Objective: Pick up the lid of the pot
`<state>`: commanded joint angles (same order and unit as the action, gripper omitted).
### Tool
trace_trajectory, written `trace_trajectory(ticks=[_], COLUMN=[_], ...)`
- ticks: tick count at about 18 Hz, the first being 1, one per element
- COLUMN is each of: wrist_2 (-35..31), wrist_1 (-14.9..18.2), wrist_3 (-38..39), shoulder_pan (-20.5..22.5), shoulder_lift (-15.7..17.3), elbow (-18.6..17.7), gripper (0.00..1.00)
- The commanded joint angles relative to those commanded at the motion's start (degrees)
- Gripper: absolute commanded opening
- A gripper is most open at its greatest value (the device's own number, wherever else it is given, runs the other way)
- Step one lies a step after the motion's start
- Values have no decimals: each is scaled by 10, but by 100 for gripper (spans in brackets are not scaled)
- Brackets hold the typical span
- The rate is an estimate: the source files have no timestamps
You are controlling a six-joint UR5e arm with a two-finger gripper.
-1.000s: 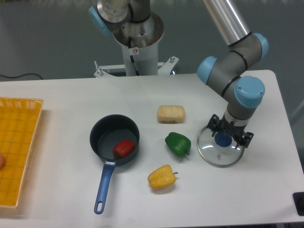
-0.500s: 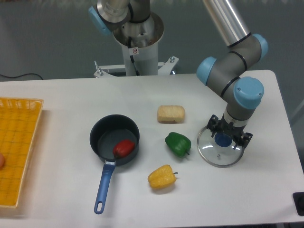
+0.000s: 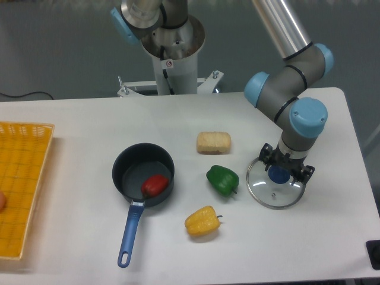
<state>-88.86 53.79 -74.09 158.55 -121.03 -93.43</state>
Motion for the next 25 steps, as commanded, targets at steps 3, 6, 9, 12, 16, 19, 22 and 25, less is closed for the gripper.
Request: trace_trajectory(ticks=[3,6,9,12,16,19,22,25], wrist_2=[1,1,2,2,1,1,1,1], wrist_1=[0,0,0,1,2,2,2,2], wrist_3=[0,1,3,4,6,8,8,6], shoulder_pan=[0,-2,-4,-5,-6,-6,-6,-5], shoulder_lift=[0,0,0,0,0,0,1,2], elbow=[0,0,0,1,1,1,1,1], gripper=[81,82,84,84,73,69,67,67])
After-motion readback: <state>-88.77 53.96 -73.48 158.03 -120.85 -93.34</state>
